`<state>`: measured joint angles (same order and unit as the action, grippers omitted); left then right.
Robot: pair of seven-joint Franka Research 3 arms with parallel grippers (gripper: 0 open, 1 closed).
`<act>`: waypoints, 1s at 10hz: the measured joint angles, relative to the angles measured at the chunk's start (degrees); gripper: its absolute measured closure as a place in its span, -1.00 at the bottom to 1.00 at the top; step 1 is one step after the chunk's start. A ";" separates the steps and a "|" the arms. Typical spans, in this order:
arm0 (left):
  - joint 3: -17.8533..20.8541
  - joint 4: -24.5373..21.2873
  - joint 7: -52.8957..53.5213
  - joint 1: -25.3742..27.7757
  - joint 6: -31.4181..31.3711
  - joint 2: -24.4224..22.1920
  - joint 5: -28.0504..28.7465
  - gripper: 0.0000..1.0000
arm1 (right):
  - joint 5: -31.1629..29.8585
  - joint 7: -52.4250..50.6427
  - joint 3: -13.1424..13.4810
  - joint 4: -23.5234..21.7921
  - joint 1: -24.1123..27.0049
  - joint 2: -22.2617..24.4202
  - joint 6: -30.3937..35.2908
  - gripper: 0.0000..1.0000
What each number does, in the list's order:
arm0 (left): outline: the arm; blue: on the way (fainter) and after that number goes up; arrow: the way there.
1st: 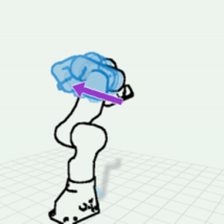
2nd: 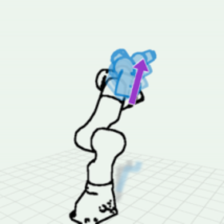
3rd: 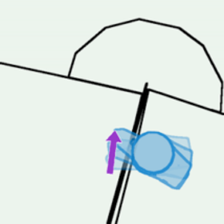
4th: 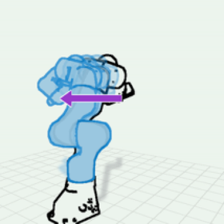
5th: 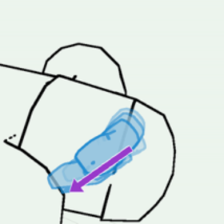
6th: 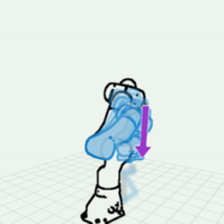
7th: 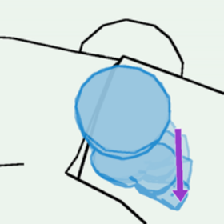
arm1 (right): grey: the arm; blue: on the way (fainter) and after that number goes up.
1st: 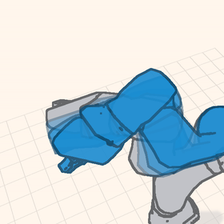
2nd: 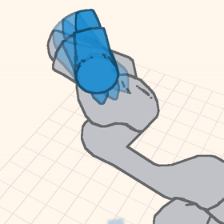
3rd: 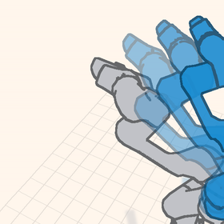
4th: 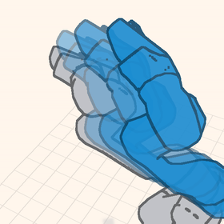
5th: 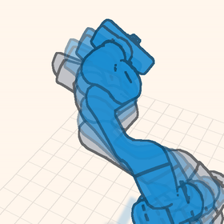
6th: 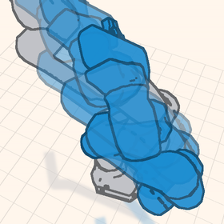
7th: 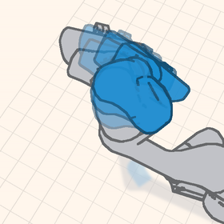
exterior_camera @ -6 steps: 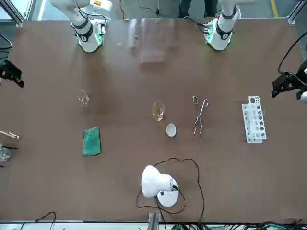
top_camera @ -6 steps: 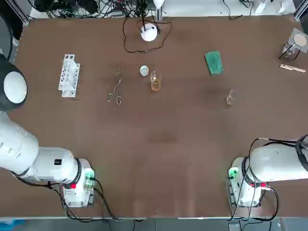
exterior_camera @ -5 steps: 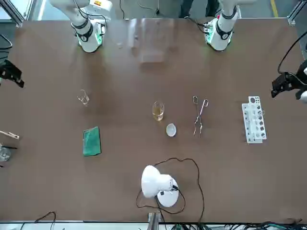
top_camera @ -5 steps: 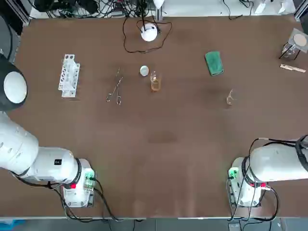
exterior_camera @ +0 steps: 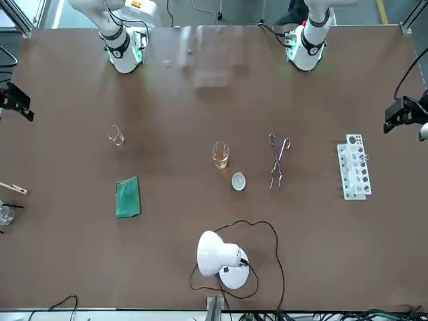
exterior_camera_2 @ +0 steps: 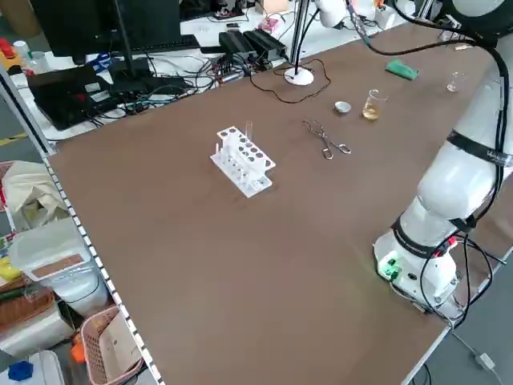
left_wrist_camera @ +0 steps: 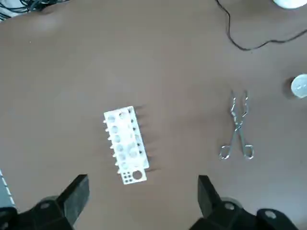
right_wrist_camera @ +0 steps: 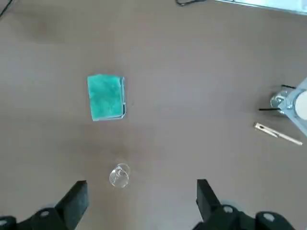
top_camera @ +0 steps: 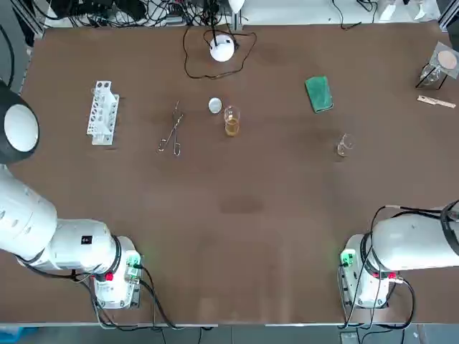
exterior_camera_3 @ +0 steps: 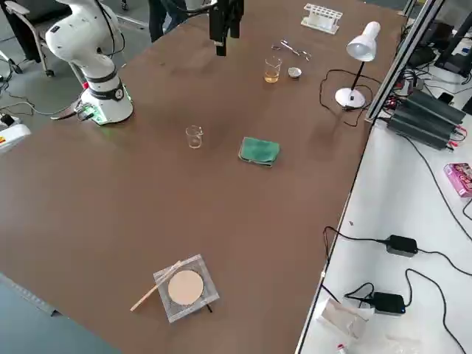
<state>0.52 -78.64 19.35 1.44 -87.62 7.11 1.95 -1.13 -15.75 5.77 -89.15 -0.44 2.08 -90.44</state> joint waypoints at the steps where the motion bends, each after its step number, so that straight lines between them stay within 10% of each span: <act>1: 0.07 0.00 3.84 1.94 0.00 0.02 -0.96 -1.00 | 0.47 -2.18 0.15 -0.06 0.19 0.00 0.77 -1.00; 10: 0.36 -2.89 49.19 18.04 0.34 4.14 -19.25 -1.00 | 2.80 -15.89 0.17 -2.31 0.48 -1.02 -3.35 -1.00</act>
<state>0.88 -81.54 68.54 19.48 -87.29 11.26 -17.30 1.67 -31.64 5.94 -91.46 0.04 1.06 -93.79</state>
